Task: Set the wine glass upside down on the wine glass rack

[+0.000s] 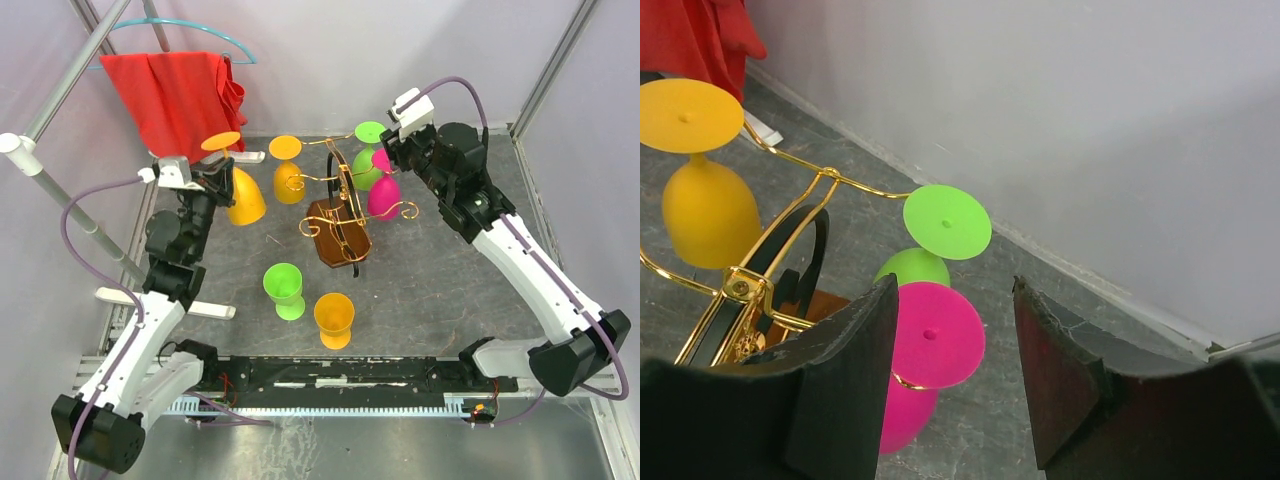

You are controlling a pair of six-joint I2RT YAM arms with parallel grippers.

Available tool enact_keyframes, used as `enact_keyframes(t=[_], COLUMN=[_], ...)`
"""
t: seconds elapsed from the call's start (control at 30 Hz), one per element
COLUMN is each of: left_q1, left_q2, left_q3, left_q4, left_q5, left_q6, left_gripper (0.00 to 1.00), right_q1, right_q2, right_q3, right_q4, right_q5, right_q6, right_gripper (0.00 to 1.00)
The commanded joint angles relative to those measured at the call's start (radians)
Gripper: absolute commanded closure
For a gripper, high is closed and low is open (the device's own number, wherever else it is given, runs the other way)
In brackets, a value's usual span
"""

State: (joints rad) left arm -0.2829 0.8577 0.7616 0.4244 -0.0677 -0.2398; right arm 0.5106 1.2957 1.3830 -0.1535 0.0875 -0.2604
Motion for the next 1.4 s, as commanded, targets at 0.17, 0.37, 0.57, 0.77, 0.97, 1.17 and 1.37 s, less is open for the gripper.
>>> enact_keyframes(t=[0.17,0.37,0.57,0.77,0.97,1.17,1.37], left_q1=[-0.009,-0.100,-0.217,-0.267,-0.290,-0.299,-0.307], left_q2=[-0.023,0.005,0.010,0.034,0.106,0.185,0.236], left_q3=[-0.105,-0.136,-0.197,-0.257,-0.277,-0.273,-0.265], left_q4=[0.119,0.130,0.179,0.282,0.393,0.478,0.518], left_q5=[0.060,0.121,0.062,0.002,-0.017,-0.010,0.007], left_q6=[0.125,0.236,0.284,0.261,0.257,0.254,0.240], left_gripper=[0.97,0.97,0.97,0.97,0.97,0.97,0.97], right_q1=[-0.001,0.000,0.000,-0.001,-0.001,-0.001,-0.001], right_q2=[0.043,0.038,0.041,0.047,0.059,0.064,0.060], right_q3=[0.024,0.010,0.010,0.010,0.020,0.027,0.015], right_q4=[0.042,0.048,0.042,0.038,0.034,0.037,0.037], right_q5=[-0.043,-0.026,-0.022,-0.027,-0.038,-0.040,-0.029], right_q6=[0.007,0.005,0.001,-0.005,-0.011,-0.013,-0.020], right_gripper=[0.43,0.43,0.43,0.44,0.43,0.43,0.43])
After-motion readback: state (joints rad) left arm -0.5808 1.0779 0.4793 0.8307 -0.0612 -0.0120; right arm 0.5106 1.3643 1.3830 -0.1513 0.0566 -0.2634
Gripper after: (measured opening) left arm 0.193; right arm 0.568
